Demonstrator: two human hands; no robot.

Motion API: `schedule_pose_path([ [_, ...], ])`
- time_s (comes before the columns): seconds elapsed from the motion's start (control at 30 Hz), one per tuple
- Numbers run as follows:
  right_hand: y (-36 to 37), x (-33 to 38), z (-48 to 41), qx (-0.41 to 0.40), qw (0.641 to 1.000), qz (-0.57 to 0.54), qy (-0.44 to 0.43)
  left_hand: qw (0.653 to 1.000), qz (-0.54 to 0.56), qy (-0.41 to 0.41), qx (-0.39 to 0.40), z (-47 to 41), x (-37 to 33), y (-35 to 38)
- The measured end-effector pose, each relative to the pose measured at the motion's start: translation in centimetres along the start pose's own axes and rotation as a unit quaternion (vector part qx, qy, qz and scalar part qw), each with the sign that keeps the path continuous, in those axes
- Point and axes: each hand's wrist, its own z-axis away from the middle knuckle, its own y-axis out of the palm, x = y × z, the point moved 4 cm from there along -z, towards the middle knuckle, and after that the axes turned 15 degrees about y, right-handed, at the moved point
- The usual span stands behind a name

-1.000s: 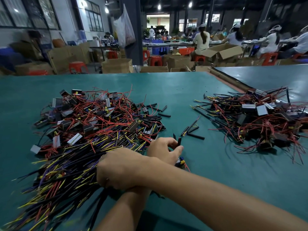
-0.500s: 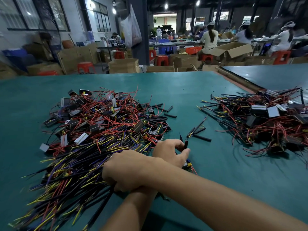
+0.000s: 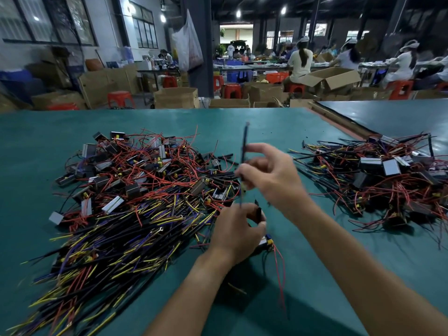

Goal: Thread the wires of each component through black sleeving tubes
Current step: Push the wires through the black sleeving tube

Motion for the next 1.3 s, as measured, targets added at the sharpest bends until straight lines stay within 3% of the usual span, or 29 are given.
schedule_pose_path([
  [0.1,-4.3,-2.8,-0.5,-0.037,0.989,-0.1,0.105,1.0,0.023,0.002,-0.007,-0.5,0.0,0.3],
  [0.23,-5.3,-5.0,-0.7,-0.017,0.979,-0.11,0.169,0.999,-0.001,0.014,-0.034,-0.3,-0.2,-0.1],
  [0.6,-6.1,-5.2,-1.0,-0.062,0.985,-0.05,0.155,0.995,0.013,0.003,-0.096,-0.3,-1.3,-1.2],
  [0.83,-5.8,-5.1,-1.0,-0.056,0.991,-0.018,0.117,0.989,0.115,-0.006,-0.093,-0.5,-1.4,-1.4],
  [1.0,-5.5,-4.8,-0.2,-0.072,0.994,-0.051,0.065,0.982,0.16,-0.028,-0.1,-0.5,-1.2,-1.5],
  [1.1,-5.0,-5.3,-0.2,-0.093,0.987,-0.101,0.088,0.974,0.194,-0.046,-0.105,-0.5,-1.2,-1.6],
  [1.2,-4.1,-5.6,-0.4,0.008,0.981,-0.12,0.152,0.976,0.193,-0.043,-0.097,-0.6,-1.4,-1.6],
  [1.3,-4.3,-5.8,-0.3,0.087,0.983,-0.067,0.148,0.979,0.174,-0.032,-0.1,-0.7,-1.5,-1.6],
])
